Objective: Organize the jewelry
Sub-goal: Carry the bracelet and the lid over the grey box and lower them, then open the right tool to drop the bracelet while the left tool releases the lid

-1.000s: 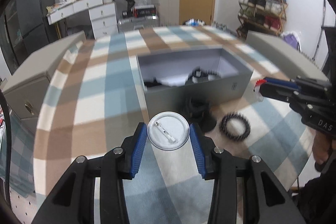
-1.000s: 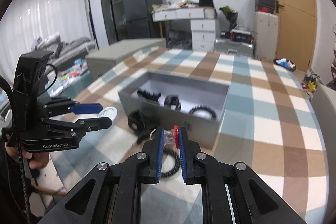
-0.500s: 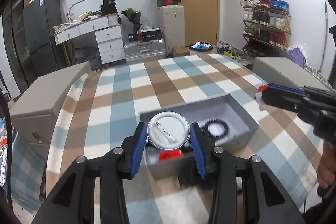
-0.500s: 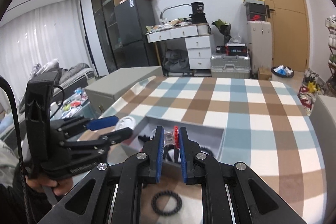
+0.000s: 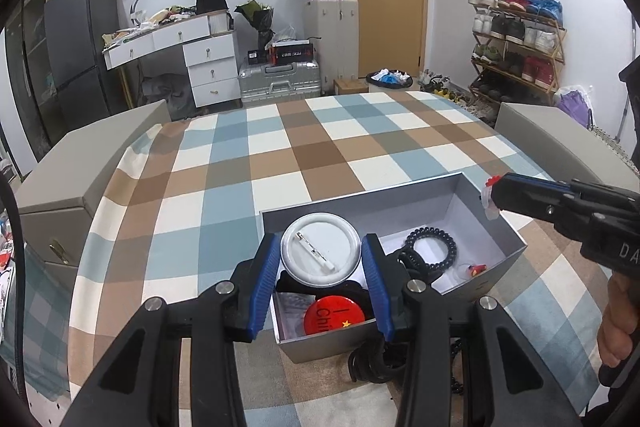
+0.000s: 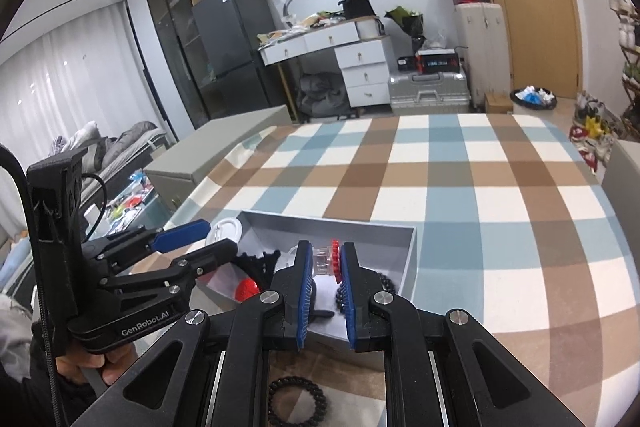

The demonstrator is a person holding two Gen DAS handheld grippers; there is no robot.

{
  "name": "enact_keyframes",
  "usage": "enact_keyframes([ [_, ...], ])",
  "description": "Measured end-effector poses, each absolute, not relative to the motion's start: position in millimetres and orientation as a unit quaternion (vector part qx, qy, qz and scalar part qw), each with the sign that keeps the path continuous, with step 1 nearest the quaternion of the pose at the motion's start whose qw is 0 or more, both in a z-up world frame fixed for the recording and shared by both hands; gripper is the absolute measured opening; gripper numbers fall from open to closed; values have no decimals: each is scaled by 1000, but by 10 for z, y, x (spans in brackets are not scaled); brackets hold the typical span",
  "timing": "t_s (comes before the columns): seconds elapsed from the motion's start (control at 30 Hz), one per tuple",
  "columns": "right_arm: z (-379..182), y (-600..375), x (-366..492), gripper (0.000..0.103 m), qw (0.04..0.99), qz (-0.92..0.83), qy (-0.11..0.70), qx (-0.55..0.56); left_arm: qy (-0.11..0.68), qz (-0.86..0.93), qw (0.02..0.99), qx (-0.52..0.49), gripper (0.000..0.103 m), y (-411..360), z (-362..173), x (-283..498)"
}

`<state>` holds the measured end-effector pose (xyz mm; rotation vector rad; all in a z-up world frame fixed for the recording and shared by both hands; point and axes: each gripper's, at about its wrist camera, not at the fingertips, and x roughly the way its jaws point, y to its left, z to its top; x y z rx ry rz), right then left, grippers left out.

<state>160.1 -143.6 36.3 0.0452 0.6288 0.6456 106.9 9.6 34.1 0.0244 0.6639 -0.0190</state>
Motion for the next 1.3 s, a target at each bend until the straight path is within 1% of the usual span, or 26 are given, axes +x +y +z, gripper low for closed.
enact_keyframes([
  [0.57,198,-1325,1611,13,892,311,328,4,345,-12,938,15,36,64,216,1137],
  [1.07,161,-1288,1632,14,892,305,333,-4,347,-21,937,25,36,-2,177,1140],
  [1.3,181,-1316,1637,16,894,303,331,4,347,-25,937,24,37,-12,186,1136],
])
